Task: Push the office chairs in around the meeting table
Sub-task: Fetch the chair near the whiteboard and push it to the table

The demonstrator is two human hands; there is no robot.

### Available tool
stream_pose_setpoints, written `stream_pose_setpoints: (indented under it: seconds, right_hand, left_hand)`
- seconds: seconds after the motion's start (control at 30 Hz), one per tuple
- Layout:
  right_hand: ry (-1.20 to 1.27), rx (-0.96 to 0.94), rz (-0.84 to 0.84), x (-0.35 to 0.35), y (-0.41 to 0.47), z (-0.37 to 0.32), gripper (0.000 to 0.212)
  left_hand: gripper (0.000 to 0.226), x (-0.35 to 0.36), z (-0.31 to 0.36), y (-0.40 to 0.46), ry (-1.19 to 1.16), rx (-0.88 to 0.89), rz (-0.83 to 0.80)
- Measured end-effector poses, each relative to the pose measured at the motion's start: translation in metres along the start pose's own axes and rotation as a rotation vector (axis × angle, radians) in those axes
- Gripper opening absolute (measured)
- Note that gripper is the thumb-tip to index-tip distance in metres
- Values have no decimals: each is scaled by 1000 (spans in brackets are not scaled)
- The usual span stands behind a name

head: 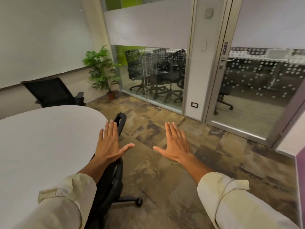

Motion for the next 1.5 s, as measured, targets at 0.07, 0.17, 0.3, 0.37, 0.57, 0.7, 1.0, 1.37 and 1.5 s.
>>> stream_pose_setpoints:
  seconds: [0.07,0.17,0.3,0.37,0.57,0.7,1.0,1.37,1.5]
  right_hand:
    - [5,26,6,3,29,13,119]
    - [6,55,8,13,80,26,119]
    - [-3,66,6,26,156,36,120]
    - [-5,66,19,33,192,39,120]
    - [-8,47,16,61,283,48,120]
    - [-10,21,6,85,345,63,121]
    - [17,-59,-30,147,511,131,123]
    - [32,-180,-95,197,719,191,121]
    - [42,-213,-133,230,777,187,121]
  left_hand:
    - [127,11,0,33,-11,10,14]
    - [128,30,-7,88,-13,20,18]
    - [126,50,-26,163,-48,2,31]
    - [125,59,-33,196,-63,1,40]
    - [127,87,-56,274,-67,-19,28]
    - [127,111,-74,324,-57,-48,13]
    - [124,176,-96,460,-13,-164,-5]
    - [123,223,-109,633,-1,-285,-1]
    - [122,246,-133,686,-19,-312,2]
Point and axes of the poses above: each hand's wrist, its own y-axis towards the middle knuckle, its own x-axis out of the palm, z = x × y, the point moved 5 cm from there along y, towards the middle knuckle, and after that the axes turned 1 degree about y, right-handed, at the moved point
